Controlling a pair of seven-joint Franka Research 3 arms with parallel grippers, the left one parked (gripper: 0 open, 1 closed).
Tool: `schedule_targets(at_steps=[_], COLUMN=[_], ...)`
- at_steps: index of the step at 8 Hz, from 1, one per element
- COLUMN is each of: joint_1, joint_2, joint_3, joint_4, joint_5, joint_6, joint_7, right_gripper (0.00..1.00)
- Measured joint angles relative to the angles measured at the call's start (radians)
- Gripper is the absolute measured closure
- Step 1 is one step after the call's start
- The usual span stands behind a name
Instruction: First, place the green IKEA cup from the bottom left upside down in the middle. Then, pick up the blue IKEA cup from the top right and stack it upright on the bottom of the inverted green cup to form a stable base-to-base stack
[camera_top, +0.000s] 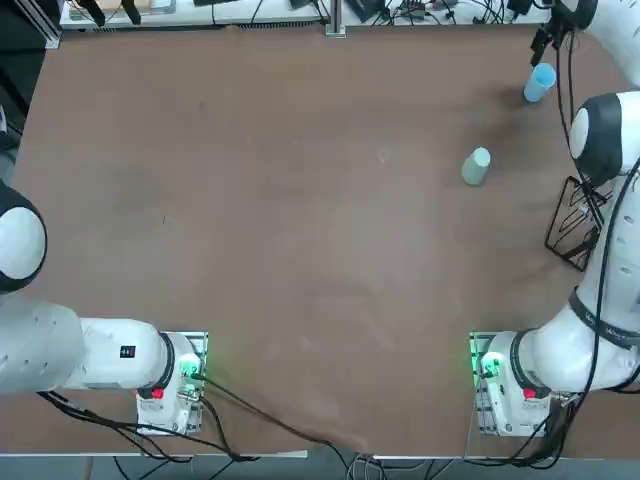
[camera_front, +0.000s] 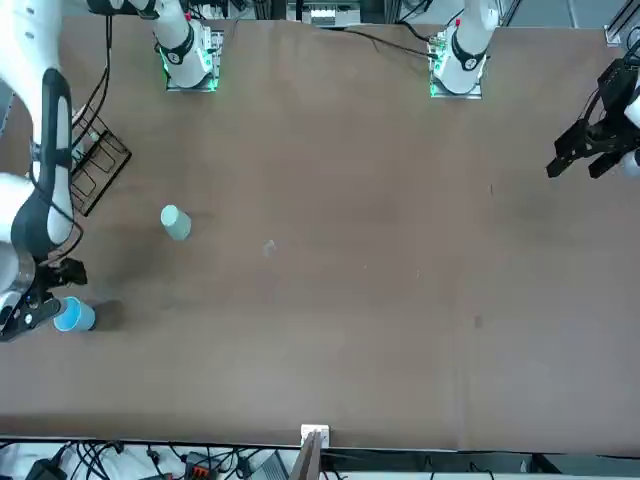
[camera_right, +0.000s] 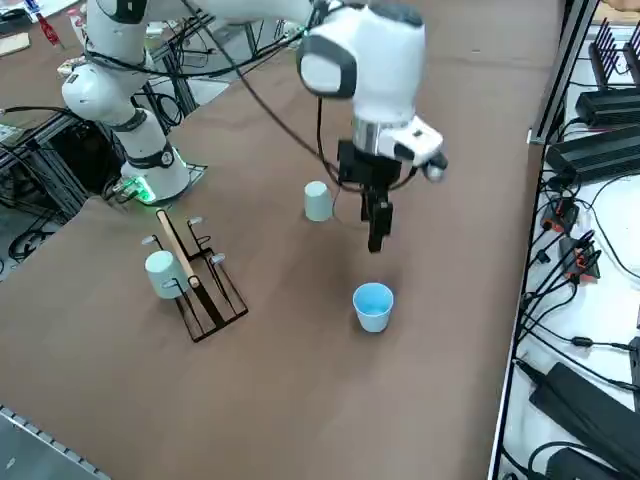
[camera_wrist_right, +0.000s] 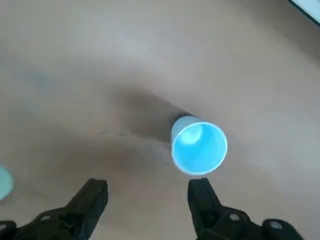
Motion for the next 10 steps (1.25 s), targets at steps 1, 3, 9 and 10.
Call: schedule_targets(at_steps=[1,3,9,10], joint_1=[-0.019,-0.04,-0.061,-0.061], joint_2=[0.032,0.084,0.129,0.129], joint_3=[0.001,0.001,0.005,0.005], joint_4=[-0.002,-0.018,-0.055,-0.055], joint_5=[0.031,0.049,0.076,0.077], joint_6=[0.049,0.161,0.198,0.199], joint_7=[-0.043,-0.089,-0.108,-0.109], right_gripper=[0.04,0.06,0.51,0.72])
